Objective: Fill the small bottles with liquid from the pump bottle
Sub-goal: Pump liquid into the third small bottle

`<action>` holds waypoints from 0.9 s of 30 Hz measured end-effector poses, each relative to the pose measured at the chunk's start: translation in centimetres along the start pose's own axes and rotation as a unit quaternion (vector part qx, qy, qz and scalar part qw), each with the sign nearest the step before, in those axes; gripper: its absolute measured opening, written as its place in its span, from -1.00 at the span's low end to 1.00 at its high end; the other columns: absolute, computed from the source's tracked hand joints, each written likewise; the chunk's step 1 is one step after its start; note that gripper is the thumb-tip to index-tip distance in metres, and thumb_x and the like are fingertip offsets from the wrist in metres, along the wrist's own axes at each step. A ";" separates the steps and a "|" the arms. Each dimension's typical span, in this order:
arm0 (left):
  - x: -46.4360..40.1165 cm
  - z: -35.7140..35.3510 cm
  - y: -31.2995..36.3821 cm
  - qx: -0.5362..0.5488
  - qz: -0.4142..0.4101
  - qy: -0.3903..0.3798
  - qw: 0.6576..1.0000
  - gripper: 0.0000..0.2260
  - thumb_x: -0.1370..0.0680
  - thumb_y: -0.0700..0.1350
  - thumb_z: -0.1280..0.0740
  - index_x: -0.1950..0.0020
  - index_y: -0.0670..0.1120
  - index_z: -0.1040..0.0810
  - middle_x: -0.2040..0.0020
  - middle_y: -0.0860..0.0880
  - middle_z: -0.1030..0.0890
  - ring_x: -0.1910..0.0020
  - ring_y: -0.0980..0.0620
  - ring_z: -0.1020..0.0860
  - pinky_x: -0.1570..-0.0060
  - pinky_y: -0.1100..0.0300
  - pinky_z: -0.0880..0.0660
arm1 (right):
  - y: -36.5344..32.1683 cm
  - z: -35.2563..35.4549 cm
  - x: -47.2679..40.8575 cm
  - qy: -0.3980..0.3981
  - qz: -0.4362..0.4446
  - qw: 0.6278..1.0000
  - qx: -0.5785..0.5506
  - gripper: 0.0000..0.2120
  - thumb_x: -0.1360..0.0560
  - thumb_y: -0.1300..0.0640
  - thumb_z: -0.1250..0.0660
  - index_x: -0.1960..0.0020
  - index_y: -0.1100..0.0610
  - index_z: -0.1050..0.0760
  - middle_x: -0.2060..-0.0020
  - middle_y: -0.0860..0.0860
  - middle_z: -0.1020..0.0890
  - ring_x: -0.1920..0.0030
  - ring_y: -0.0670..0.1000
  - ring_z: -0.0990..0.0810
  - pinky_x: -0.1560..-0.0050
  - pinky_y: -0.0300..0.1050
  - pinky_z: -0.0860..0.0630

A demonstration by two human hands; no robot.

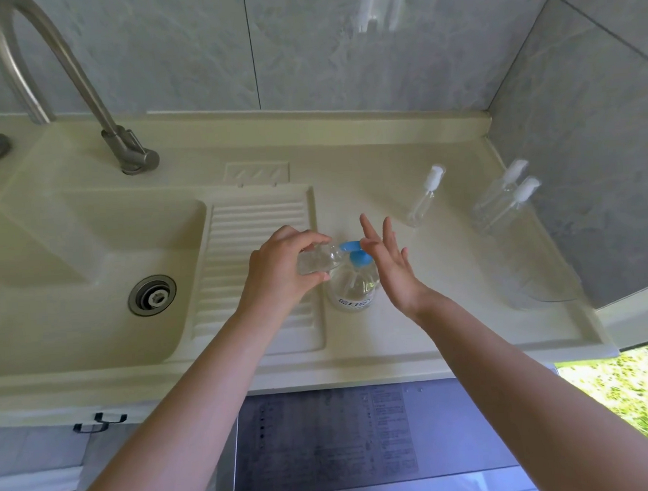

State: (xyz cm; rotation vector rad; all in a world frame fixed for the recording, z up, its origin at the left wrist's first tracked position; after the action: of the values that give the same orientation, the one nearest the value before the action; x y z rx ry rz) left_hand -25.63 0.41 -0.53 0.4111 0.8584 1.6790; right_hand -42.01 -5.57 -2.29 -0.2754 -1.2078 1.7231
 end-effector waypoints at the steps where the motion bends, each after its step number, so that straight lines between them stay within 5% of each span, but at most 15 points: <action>1: 0.0 0.0 0.0 0.005 0.001 0.002 1.000 -0.53 -0.25 -0.11 -0.61 -0.11 0.16 -0.63 0.05 0.13 -0.50 0.12 0.39 -0.45 -0.07 -0.01 -0.51 | 0.0 0.2 0.2 0.001 -0.009 1.000 -0.010 -0.50 -0.64 -0.19 0.04 -0.56 -0.34 0.05 -0.57 -0.19 0.30 -0.54 -0.09 0.39 -0.48 0.02 0.40; 10: 0.0 0.0 -0.1 0.010 0.001 0.003 1.000 -0.53 -0.25 -0.10 -0.61 -0.11 0.18 -0.62 0.05 0.12 -0.52 0.10 0.19 -0.52 -0.08 -0.04 -0.51 | 0.2 0.5 0.2 -0.009 -0.026 0.999 -0.046 -0.51 -0.64 -0.23 0.02 -0.54 -0.37 0.04 -0.55 -0.22 0.30 -0.54 -0.05 0.40 -0.49 0.09 0.38; 27: 0.0 0.1 0.2 0.009 -0.002 -0.001 1.000 -0.52 -0.25 -0.11 -0.62 -0.11 0.16 -0.63 0.06 0.14 -0.51 0.14 0.40 -0.46 -0.08 0.07 -0.51 | -0.1 0.3 0.1 -0.014 -0.024 0.998 -0.052 -0.50 -0.64 -0.22 0.02 -0.54 -0.38 0.07 -0.55 -0.22 0.31 -0.54 -0.04 0.39 -0.49 0.09 0.37</action>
State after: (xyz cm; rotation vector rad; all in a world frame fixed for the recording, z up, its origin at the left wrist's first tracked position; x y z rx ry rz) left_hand -25.69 0.42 -0.30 0.4230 0.8732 1.6687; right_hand -42.18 -5.62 -2.06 -0.2834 -1.3158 1.6305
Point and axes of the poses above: each hand's wrist, its own x-axis away from the middle knuckle, its own z-axis out of the back of the hand, y = z × x, the point moved 6 cm from there along -x, towards the middle knuckle
